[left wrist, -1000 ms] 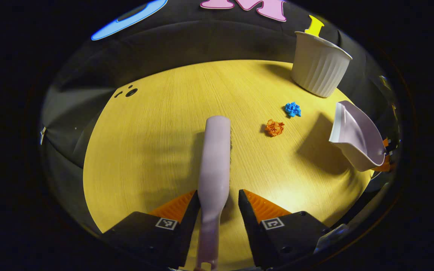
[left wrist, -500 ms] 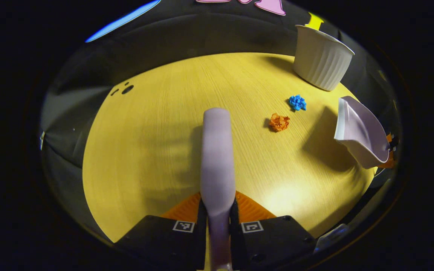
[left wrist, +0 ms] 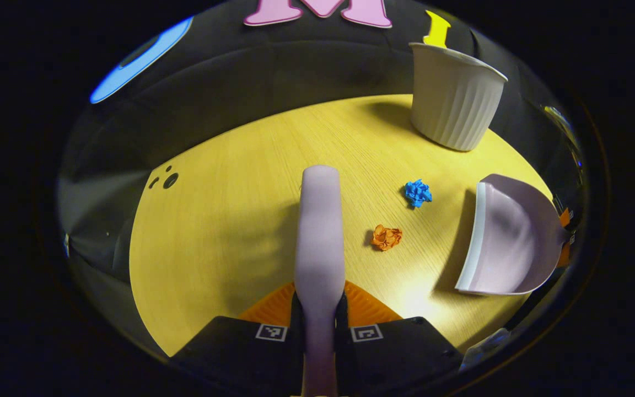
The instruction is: Pick up the small broom and dustpan from the desktop, sweep the trash into the dustpan with the broom, and then empty the trash into the garbage bin.
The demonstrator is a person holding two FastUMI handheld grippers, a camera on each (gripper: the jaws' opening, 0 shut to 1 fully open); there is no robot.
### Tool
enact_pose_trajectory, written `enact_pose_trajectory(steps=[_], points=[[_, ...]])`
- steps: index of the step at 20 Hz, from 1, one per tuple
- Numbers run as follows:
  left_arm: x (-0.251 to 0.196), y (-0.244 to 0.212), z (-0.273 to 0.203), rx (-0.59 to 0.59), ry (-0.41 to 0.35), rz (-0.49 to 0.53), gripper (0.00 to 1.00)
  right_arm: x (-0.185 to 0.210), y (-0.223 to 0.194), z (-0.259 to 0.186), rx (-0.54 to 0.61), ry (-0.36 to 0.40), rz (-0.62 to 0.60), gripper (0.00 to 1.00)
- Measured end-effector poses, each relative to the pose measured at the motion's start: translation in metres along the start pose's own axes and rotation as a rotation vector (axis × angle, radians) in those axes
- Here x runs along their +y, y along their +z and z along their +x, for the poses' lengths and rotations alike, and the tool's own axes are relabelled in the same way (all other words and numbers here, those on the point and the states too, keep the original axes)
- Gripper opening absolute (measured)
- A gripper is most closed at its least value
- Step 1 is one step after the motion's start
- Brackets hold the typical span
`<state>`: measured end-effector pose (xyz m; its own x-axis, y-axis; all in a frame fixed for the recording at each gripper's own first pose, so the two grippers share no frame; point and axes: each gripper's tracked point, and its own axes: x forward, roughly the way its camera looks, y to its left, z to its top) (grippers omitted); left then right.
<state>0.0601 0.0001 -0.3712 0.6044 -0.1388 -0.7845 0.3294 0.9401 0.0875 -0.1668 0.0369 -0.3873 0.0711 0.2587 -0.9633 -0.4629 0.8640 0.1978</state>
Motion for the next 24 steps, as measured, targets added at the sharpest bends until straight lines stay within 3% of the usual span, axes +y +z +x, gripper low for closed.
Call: enact_pose_trajectory(steps=[1, 2, 6, 9, 12, 13, 14, 15, 17, 18, 20, 22, 23, 24], points=[[-0.002, 0.002, 0.007, 0.008, -0.002, 0.02, 0.27, -0.002, 0.001, 0.001, 0.011, -0.008, -0.022, 0.31], [-0.004, 0.006, 0.012, 0.01, -0.001, 0.043, 0.27, -0.004, 0.003, 0.003, 0.016, -0.017, -0.042, 0.36], [-0.02, 0.019, 0.023, 0.011, -0.029, 0.155, 0.27, -0.01, 0.008, 0.013, 0.017, -0.044, -0.086, 0.36], [-0.041, 0.018, 0.032, 0.035, -0.084, 0.205, 0.25, -0.012, 0.008, 0.016, 0.02, -0.047, -0.102, 0.41], [-0.064, 0.023, 0.036, 0.043, -0.138, 0.264, 0.27, -0.012, 0.009, 0.017, 0.016, -0.039, -0.104, 0.36], [-0.077, 0.024, 0.035, 0.05, -0.175, 0.273, 0.26, -0.012, 0.009, 0.017, 0.013, -0.036, -0.104, 0.41], [-0.088, 0.023, 0.033, 0.061, -0.21, 0.28, 0.27, -0.013, 0.011, 0.017, 0.005, -0.031, -0.106, 0.41], [-0.098, 0.022, 0.028, 0.071, -0.241, 0.286, 0.27, -0.012, 0.011, 0.017, -0.002, -0.023, -0.106, 0.32], [-0.118, 0.021, 0.023, 0.088, -0.29, 0.288, 0.27, -0.014, 0.009, 0.019, -0.007, -0.011, -0.11, 0.41], [-0.127, 0.02, 0.019, 0.098, -0.318, 0.28, 0.27, -0.013, 0.01, 0.018, -0.011, -0.009, -0.113, 0.36], [-0.143, 0.013, 0.01, 0.121, -0.393, 0.251, 0.27, -0.012, 0.009, 0.019, -0.022, -0.008, -0.111, 0.41], [-0.162, 0.004, -0.003, 0.166, -0.488, 0.207, 0.27, -0.011, 0.009, 0.02, -0.03, -0.006, -0.103, 0.32], [-0.17, 0.003, -0.008, 0.175, -0.523, 0.187, 0.25, -0.011, 0.009, 0.02, -0.038, -0.006, -0.102, 0.41], [-0.174, 0.005, -0.013, 0.174, -0.541, 0.162, 0.27, -0.012, 0.009, 0.02, -0.048, -0.007, -0.104, 0.36]])
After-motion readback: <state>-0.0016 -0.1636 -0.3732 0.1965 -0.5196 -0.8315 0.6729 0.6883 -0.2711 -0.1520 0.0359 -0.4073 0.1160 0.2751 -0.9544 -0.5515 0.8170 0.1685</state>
